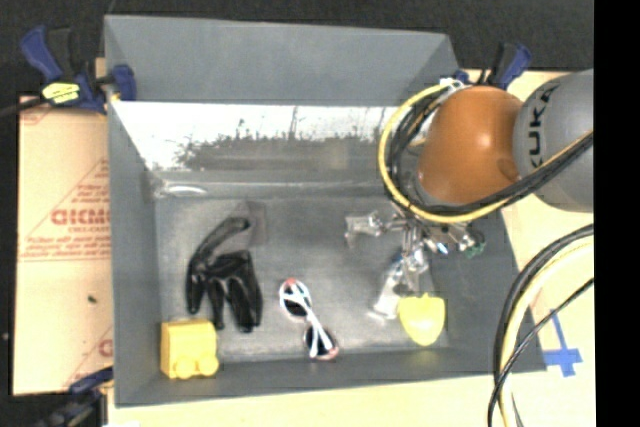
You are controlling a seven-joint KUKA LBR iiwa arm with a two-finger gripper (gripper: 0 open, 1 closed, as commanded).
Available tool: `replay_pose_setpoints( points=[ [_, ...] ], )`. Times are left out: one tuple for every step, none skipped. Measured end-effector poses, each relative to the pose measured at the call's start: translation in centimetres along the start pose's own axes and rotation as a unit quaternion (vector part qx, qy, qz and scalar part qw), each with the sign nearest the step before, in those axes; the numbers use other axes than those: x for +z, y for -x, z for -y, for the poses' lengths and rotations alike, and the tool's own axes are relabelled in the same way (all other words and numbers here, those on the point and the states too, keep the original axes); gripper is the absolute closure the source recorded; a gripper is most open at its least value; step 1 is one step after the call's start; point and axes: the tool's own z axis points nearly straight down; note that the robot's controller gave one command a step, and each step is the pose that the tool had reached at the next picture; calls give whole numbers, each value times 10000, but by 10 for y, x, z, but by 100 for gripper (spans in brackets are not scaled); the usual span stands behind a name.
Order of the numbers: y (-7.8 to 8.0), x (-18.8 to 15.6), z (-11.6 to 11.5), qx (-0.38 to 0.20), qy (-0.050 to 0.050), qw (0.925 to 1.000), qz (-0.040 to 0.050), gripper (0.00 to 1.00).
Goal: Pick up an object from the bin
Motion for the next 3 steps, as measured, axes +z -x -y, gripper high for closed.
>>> replay_pose_setpoints(
  points=[
    [-31, 30, 20, -2941, -56, 9558, -8, 0],
    [11, 29, -18, -938, -22, 9956, 38, 100],
    [11, 29, -18, -938, -23, 9956, 37, 100]
  ],
)
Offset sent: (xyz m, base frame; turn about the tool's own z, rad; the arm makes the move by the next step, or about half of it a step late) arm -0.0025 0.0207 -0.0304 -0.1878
